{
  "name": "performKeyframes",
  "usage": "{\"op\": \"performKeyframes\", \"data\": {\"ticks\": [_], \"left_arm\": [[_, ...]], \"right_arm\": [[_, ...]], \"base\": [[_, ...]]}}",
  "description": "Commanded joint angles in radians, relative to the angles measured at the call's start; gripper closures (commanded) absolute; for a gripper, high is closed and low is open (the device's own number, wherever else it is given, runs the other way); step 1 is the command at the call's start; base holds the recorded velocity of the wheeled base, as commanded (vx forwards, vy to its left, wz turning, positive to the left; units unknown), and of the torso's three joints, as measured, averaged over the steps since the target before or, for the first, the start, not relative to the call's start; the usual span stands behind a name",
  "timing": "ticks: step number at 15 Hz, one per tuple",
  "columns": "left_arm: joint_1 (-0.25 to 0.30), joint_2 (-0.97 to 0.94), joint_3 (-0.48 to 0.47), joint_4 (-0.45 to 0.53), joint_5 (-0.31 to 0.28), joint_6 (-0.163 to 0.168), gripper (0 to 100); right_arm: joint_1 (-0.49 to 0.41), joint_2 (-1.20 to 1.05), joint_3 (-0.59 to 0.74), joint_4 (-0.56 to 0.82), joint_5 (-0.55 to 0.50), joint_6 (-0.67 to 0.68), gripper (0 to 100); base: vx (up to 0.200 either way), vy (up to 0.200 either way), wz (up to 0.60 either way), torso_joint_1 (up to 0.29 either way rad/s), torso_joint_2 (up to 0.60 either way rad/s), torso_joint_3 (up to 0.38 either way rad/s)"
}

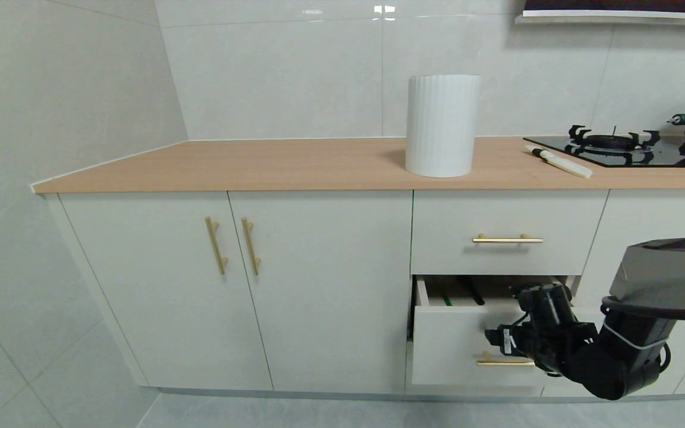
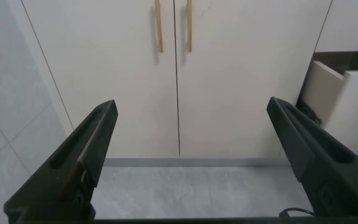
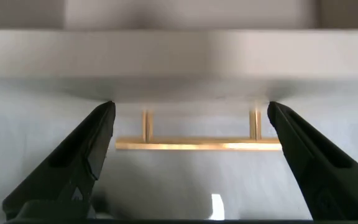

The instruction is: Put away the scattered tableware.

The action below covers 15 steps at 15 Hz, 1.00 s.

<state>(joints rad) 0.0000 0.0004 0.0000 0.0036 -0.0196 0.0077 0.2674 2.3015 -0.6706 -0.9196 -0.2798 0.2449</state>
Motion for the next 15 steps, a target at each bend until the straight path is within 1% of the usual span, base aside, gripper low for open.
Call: {"op": "performKeyframes", "data": {"ticks": [1,2,3,9,10,11,13,15], "left_arm": [[0.000,0.000,0.000,-0.001,0.000,0.000,0],[0.000,0.000,0.000,-0.001,0.000,0.000,0],[0.000,0.000,0.000,-0.001,0.000,0.000,0],[0.000,0.000,0.000,-0.001,0.000,0.000,0],[0.000,0.000,0.000,-0.001,0.000,0.000,0],[0.000,0.000,0.000,-0.001,0.000,0.000,0],[0.000,0.000,0.000,-0.001,0.000,0.000,0],[0.000,0.000,0.000,-0.001,0.000,0.000,0]], "right_arm": [[-0.028,0.131,-0.037,-0.091,-0.022,0.002,0],[-0.033,0.159,-0.058,-0.116,-0.032,0.002,0],[-0.034,0.167,-0.067,-0.117,-0.035,0.002,0],[-0.074,0.225,-0.251,-0.110,-0.048,0.040,0],[-0.077,0.227,-0.259,-0.110,-0.048,0.048,0],[-0.085,0.228,-0.300,-0.094,-0.048,0.079,0],[-0.091,0.228,-0.368,-0.004,-0.048,0.146,0],[-0.106,0.228,-0.418,0.042,-0.058,0.195,0]], "base": [[0.000,0.000,0.00,0.000,0.00,0.000],[0.000,0.000,0.00,0.000,0.00,0.000],[0.000,0.000,0.00,0.000,0.00,0.000],[0.000,0.000,0.00,0.000,0.00,0.000],[0.000,0.000,0.00,0.000,0.00,0.000],[0.000,0.000,0.00,0.000,0.00,0.000],[0.000,0.000,0.00,0.000,0.00,0.000],[0.000,0.000,0.00,0.000,0.00,0.000]]}}
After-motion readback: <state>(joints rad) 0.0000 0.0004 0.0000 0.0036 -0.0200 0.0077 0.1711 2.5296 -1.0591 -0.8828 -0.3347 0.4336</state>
